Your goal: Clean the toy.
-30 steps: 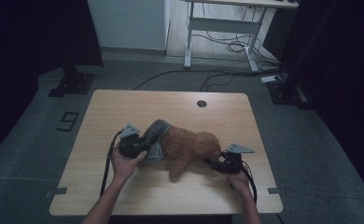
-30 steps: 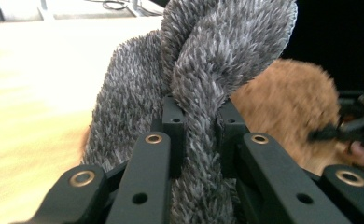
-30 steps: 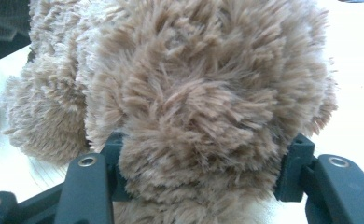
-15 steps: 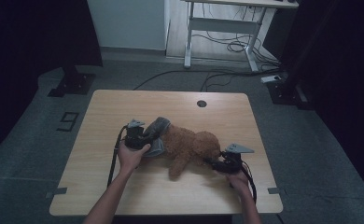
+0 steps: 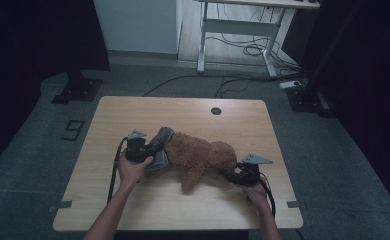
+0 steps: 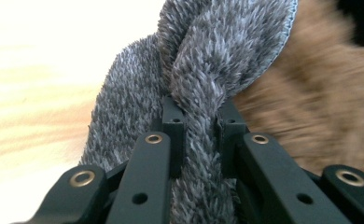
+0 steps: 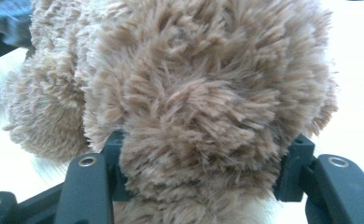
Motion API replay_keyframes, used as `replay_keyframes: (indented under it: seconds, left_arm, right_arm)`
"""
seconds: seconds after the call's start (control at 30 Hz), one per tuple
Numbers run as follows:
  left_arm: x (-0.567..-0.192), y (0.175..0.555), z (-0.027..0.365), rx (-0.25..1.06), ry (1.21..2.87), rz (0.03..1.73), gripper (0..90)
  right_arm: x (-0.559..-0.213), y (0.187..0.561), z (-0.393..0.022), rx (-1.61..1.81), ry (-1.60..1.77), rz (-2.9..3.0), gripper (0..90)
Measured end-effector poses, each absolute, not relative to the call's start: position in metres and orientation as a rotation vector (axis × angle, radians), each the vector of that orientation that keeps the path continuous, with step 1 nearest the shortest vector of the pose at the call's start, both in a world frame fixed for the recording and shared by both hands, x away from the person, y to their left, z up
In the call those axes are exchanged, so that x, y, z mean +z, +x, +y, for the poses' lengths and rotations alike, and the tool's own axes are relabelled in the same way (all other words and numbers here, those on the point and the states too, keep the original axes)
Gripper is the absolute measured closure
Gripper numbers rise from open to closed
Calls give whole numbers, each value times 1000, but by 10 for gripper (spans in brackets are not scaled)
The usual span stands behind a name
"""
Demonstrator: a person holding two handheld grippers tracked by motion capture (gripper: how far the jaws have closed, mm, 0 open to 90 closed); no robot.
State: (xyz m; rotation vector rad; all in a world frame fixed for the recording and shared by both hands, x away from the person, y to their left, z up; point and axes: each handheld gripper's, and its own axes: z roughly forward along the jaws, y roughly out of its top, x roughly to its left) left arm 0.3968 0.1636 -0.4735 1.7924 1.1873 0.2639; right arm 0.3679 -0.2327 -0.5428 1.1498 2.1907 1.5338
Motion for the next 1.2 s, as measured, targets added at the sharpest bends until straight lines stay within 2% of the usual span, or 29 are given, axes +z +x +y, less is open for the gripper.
replay_keyframes:
  seconds: [0.17,0.23,0.3,0.5,0.77,0.97,1.07,1.2]
  left_arm:
    - [-448,387,137,295,1833,1074,779]
    - [-446,389,126,333,1876,1062,778]
    - [-450,394,122,314,1885,1075,777]
    - [-466,407,132,223,1873,1116,779]
    - [-470,411,122,347,1929,1126,778]
    - [-476,415,135,344,1907,1176,779]
    - [-482,415,144,269,1875,1195,780]
    - [-493,415,146,286,1930,1225,780]
  right_arm:
    - [-543,368,-233,1531,1152,2192,393]
    - [-543,368,-233,1530,1156,2192,393]
    - [-543,368,-233,1535,1164,2189,393]
    - [-542,367,-231,1537,1156,2183,394]
    - [-542,367,-230,1536,1163,2179,394]
    - [-542,367,-231,1539,1161,2180,394]
    - [-542,367,-231,1536,1158,2184,394]
    - [-543,368,-232,1537,1166,2185,393]
